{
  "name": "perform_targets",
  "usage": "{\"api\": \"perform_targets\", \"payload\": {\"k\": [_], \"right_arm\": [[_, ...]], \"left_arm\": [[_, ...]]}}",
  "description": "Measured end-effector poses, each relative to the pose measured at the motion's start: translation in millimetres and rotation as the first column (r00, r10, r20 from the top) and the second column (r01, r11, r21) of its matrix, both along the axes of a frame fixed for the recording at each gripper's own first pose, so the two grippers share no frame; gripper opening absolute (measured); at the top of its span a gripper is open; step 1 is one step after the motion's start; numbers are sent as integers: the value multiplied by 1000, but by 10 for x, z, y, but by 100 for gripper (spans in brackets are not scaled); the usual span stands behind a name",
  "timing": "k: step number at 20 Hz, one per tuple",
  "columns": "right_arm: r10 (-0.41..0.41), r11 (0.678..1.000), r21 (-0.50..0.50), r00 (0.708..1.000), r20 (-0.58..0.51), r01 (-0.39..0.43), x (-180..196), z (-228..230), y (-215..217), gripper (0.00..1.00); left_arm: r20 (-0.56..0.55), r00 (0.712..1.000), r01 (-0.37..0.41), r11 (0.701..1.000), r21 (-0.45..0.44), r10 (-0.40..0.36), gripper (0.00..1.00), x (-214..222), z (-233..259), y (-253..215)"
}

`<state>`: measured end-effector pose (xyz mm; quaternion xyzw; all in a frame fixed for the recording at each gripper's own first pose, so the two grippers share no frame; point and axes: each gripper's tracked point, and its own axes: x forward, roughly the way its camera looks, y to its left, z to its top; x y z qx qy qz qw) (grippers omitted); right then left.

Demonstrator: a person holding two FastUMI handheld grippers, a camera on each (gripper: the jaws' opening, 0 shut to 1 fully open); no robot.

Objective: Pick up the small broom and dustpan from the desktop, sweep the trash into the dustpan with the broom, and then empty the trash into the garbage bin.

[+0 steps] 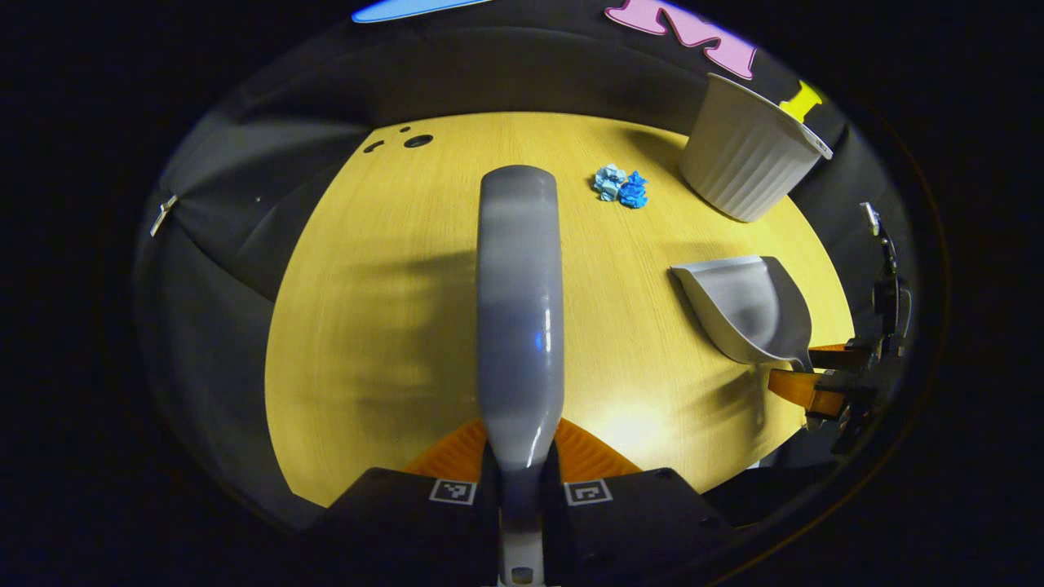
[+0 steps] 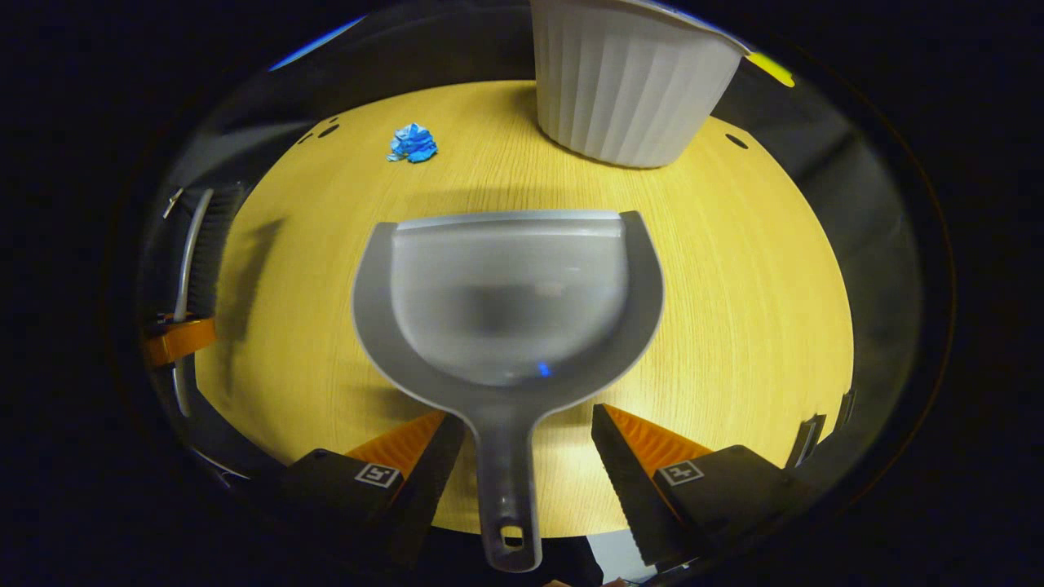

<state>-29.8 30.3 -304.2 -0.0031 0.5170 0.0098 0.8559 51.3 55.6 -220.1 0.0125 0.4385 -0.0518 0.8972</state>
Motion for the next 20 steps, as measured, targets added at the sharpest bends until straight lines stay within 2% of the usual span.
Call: {"api": "perform_targets", "payload": {"k": [4,6,8,10,12,13,14,15,19,20], "right_arm": [[4,1000,2,998,-58,-4,80,-139,26,99],[-1,1000,8,998,-63,2,120,-141,47,96],[34,999,0,997,-66,-34,126,-128,56,91],[56,998,-5,995,-78,-56,123,-139,45,77],[72,997,-2,993,-90,-73,115,-126,14,45],[90,996,-4,990,-107,-91,108,-154,-8,40],[108,994,2,986,-128,-108,76,-146,-35,44],[125,992,20,981,-149,-123,61,-149,-39,37],[192,979,114,956,-222,-170,32,-144,-48,37],[212,974,123,953,-218,-189,34,-131,-59,30]], "left_arm": [[1,1000,-31,999,-20,31,27,-6,12,14],[-4,999,-46,998,-34,46,25,19,4,-37],[-9,999,-53,998,-44,52,25,81,-1,-89],[-7,999,-47,998,-35,46,25,190,29,-149],[-2,999,-38,999,-14,38,25,328,66,-195],[-2,1000,-30,1000,-3,30,25,388,85,-221],[-4,1000,-23,1000,5,23,25,456,107,-255],[-7,1000,-15,1000,7,15,25,513,114,-290],[-58,998,-16,1000,-19,15,25,770,96,-440],[-65,998,-4,1000,-1,4,25,862,88,-441]]}}
